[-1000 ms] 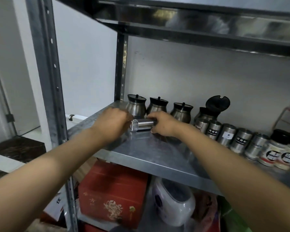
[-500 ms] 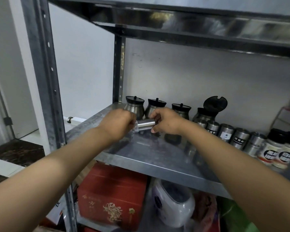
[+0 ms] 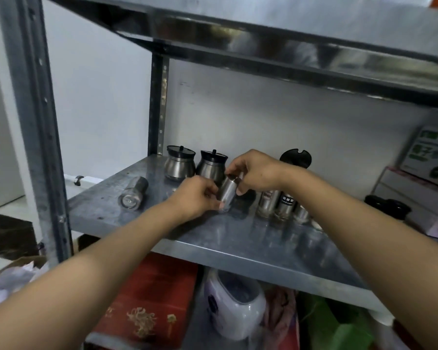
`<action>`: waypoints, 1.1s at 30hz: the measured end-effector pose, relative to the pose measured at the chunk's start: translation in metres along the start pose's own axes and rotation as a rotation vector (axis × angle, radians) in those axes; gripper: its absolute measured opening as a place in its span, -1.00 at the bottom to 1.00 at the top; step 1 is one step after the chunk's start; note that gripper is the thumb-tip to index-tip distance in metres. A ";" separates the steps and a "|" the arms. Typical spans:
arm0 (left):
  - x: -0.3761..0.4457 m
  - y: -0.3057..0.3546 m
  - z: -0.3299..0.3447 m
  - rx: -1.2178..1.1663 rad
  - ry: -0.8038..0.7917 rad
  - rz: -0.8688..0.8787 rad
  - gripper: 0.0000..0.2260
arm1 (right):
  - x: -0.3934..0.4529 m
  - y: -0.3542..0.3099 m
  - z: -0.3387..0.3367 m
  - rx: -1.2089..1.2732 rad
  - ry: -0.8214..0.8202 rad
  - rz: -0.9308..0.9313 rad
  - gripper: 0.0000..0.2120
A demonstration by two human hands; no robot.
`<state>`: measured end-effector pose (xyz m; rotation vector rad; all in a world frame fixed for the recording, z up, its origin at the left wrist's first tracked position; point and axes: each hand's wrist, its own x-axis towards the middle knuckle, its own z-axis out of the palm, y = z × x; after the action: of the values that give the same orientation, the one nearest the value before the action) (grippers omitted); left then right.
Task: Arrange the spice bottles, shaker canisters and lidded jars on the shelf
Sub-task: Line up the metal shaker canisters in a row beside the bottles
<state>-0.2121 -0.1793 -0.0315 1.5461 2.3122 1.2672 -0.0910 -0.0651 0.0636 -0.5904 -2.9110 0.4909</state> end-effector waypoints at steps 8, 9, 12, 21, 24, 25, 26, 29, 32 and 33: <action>0.004 0.010 0.027 -0.127 0.030 -0.053 -0.75 | -0.009 0.011 -0.015 -0.027 -0.018 0.035 -0.57; 0.006 0.010 0.029 -0.136 0.027 -0.055 -0.74 | -0.010 0.014 -0.017 -0.018 -0.010 0.043 -0.56; 0.011 0.011 0.033 -0.147 0.016 -0.064 -0.72 | -0.014 0.022 -0.018 0.022 0.019 0.067 -0.49; 0.014 0.017 0.036 -0.296 0.029 -0.069 -0.51 | -0.016 0.033 -0.018 0.053 0.207 0.037 -0.88; 0.016 0.019 0.037 -0.359 0.013 -0.045 -0.60 | -0.010 0.033 -0.008 -0.011 0.178 0.078 -0.75; 0.016 0.018 0.037 -0.356 0.006 -0.028 -0.63 | -0.008 0.033 -0.007 -0.043 0.178 0.086 -0.72; 0.017 0.019 0.037 -0.351 -0.003 -0.018 -0.65 | -0.008 0.032 -0.006 -0.075 0.184 0.091 -0.71; 0.017 0.023 0.039 -0.340 -0.001 -0.022 -0.71 | -0.007 0.030 -0.007 -0.119 0.174 0.102 -0.71; 0.017 0.029 0.044 -0.306 0.022 -0.015 -0.70 | -0.008 0.029 -0.015 -0.099 0.093 0.117 -0.75; 0.016 0.032 0.045 -0.301 0.034 -0.010 -0.70 | -0.009 0.028 -0.018 -0.098 0.073 0.120 -0.76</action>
<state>-0.1744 -0.1356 -0.0341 1.4201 2.0263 1.5639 -0.0695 -0.0390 0.0699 -0.7832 -2.8545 0.3341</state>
